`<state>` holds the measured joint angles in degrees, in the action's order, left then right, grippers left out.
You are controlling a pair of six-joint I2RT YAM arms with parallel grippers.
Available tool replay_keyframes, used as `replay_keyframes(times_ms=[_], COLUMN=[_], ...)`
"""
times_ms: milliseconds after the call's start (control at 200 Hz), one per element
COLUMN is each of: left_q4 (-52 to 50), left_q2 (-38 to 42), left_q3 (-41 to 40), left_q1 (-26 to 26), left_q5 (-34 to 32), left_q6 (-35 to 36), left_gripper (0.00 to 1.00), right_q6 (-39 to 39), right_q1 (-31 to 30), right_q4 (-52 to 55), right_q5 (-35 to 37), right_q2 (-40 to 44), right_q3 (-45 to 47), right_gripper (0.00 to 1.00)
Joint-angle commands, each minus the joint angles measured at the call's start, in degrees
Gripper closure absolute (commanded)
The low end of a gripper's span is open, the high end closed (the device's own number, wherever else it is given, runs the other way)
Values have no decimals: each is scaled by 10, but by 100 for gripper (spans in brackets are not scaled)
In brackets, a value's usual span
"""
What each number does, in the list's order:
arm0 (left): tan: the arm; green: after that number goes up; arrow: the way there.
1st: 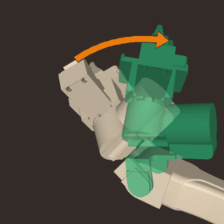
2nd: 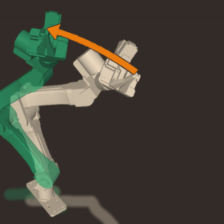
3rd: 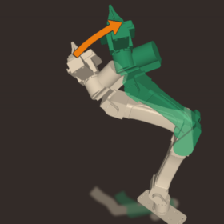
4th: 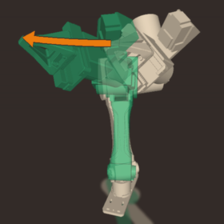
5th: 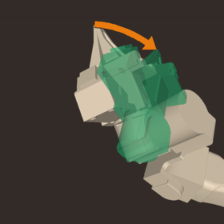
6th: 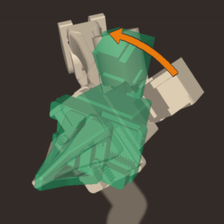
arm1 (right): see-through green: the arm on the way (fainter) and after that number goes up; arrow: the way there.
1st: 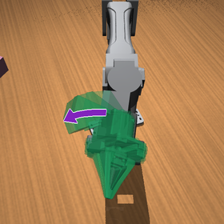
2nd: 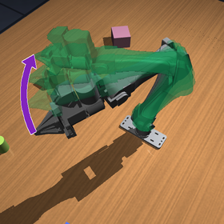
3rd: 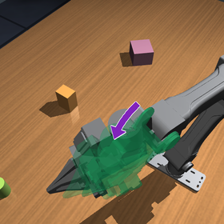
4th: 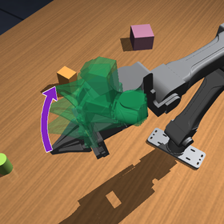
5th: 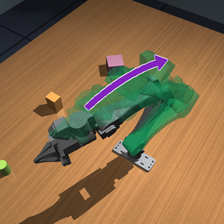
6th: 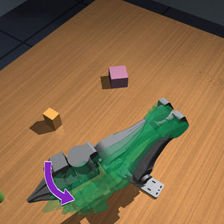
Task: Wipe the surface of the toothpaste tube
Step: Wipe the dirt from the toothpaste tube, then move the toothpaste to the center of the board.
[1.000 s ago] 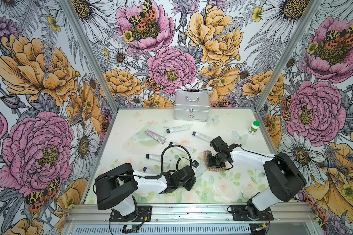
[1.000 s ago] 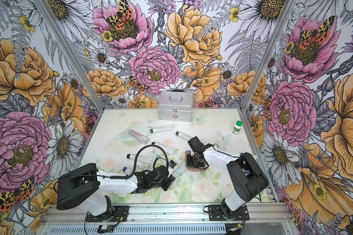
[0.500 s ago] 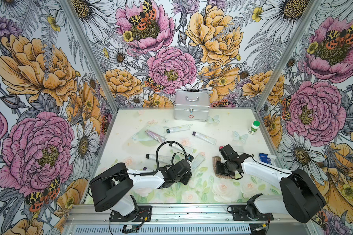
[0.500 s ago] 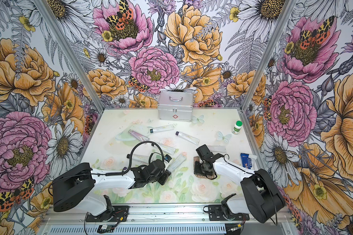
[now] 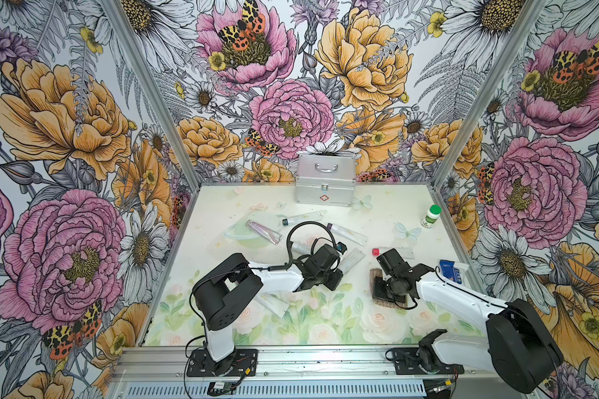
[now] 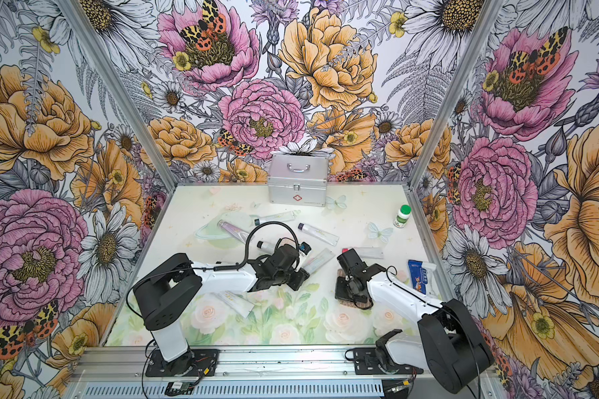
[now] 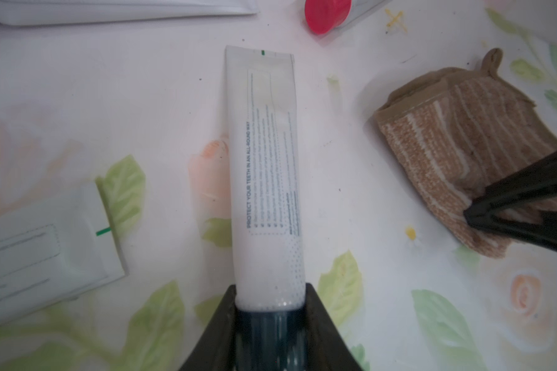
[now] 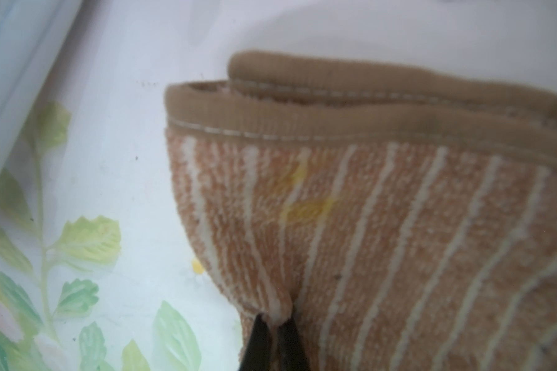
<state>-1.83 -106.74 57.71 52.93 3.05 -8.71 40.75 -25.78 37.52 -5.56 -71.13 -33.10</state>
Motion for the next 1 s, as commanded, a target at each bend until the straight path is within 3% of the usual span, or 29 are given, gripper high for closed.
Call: replay_keyframes(times_ms=[0,681,996], left_q4=[-12,-104,-125], left_q2=[-41,-250,-313], left_q3=[42,343,446], left_q1=[-9,-29,-32], left_q5=[39,84,99], left_q6=[22,30,16], left_gripper=[68,67,60], right_q6=[6,-1,-1], right_q1=[2,2,2], right_q4=[7,6,6], right_q5=[19,31,35], right_q2=[13,22,28], right_q3=[0,-11,-8], right_gripper=[100,100,100])
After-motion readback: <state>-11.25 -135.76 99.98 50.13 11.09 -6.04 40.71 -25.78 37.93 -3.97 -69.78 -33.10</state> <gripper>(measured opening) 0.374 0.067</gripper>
